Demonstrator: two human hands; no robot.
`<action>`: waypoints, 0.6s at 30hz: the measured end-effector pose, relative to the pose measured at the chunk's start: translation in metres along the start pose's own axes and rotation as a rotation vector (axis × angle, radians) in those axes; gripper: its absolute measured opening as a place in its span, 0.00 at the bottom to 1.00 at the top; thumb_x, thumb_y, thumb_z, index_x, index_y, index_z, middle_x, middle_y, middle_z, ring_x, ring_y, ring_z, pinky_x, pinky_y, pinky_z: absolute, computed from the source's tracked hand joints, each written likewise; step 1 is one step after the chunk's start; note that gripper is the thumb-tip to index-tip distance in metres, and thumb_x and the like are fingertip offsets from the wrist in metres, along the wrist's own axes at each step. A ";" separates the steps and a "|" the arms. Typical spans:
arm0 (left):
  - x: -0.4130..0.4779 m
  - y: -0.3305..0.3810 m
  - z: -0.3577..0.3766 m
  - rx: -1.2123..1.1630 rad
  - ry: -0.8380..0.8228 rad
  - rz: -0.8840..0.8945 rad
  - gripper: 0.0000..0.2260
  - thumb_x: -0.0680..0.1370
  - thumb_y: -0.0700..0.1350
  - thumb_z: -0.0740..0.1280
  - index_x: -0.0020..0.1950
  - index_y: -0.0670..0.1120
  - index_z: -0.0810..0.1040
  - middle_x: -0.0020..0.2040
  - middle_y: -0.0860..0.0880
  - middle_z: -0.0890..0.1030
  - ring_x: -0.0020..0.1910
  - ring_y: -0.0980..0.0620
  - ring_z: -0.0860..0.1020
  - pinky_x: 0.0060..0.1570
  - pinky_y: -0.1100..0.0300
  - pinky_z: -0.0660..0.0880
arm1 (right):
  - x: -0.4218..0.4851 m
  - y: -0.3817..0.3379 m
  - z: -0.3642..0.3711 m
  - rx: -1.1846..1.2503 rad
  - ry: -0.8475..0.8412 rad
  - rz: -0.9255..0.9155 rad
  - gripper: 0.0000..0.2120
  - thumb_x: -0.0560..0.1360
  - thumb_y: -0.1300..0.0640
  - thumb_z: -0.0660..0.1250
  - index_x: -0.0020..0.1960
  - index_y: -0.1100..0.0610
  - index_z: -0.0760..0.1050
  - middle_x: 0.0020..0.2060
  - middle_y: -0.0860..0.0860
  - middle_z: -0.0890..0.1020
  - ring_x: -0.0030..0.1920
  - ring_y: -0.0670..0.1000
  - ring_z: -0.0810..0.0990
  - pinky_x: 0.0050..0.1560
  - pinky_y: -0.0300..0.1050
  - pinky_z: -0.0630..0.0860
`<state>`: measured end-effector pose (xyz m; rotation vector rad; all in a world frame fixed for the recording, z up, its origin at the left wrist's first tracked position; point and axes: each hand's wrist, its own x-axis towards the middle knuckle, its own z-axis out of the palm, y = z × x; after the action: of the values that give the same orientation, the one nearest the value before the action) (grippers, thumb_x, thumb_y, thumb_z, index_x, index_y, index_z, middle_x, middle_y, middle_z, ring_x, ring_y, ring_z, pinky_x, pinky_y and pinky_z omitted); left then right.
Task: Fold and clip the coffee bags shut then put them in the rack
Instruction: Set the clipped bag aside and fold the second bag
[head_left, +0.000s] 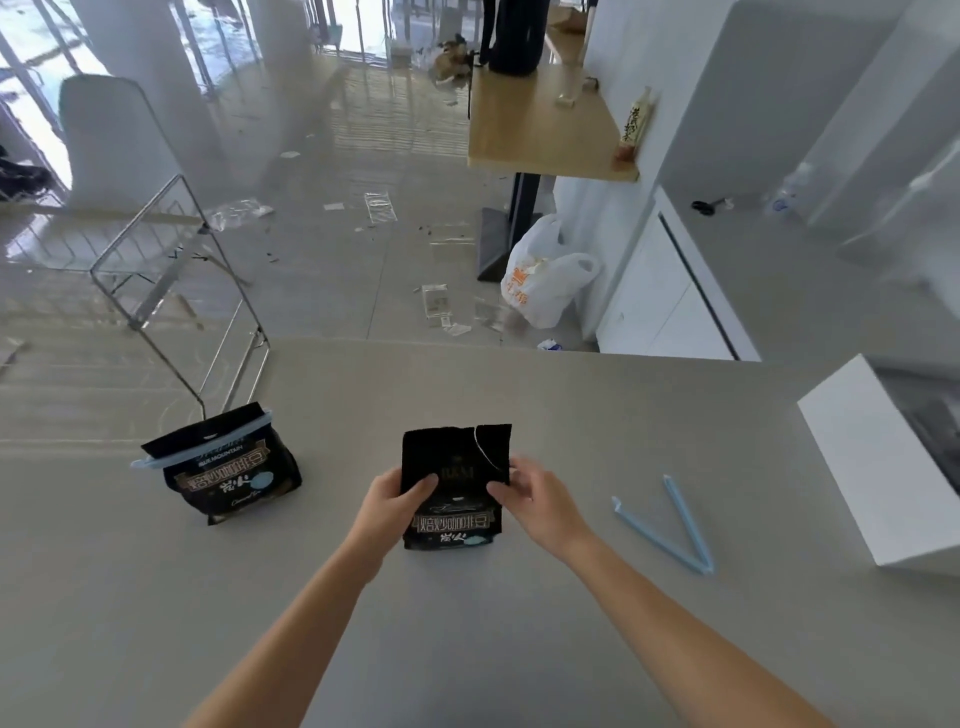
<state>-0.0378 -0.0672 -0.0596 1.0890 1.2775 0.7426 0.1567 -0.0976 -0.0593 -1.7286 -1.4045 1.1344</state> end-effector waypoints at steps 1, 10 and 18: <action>0.003 0.001 -0.003 0.001 -0.001 0.019 0.07 0.77 0.42 0.65 0.54 0.47 0.77 0.47 0.50 0.83 0.43 0.59 0.82 0.37 0.69 0.76 | -0.001 0.000 -0.001 0.005 0.022 -0.009 0.20 0.73 0.55 0.70 0.62 0.53 0.69 0.46 0.46 0.80 0.45 0.42 0.80 0.45 0.39 0.74; -0.002 -0.017 -0.016 0.290 -0.057 0.276 0.45 0.71 0.35 0.71 0.72 0.65 0.46 0.61 0.52 0.70 0.56 0.52 0.77 0.53 0.54 0.78 | -0.004 0.010 0.008 -0.617 -0.005 -0.317 0.27 0.71 0.48 0.70 0.68 0.47 0.67 0.60 0.47 0.73 0.62 0.51 0.67 0.61 0.50 0.69; -0.001 -0.038 -0.019 0.533 0.003 0.256 0.11 0.71 0.37 0.71 0.43 0.55 0.82 0.65 0.51 0.72 0.67 0.45 0.62 0.64 0.57 0.58 | 0.001 0.006 0.020 -0.559 -0.034 -0.301 0.04 0.73 0.54 0.67 0.47 0.48 0.78 0.44 0.45 0.82 0.49 0.49 0.77 0.43 0.46 0.75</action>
<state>-0.0617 -0.0774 -0.0931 1.7064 1.3929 0.6010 0.1417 -0.0987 -0.0734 -1.7685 -2.0617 0.6432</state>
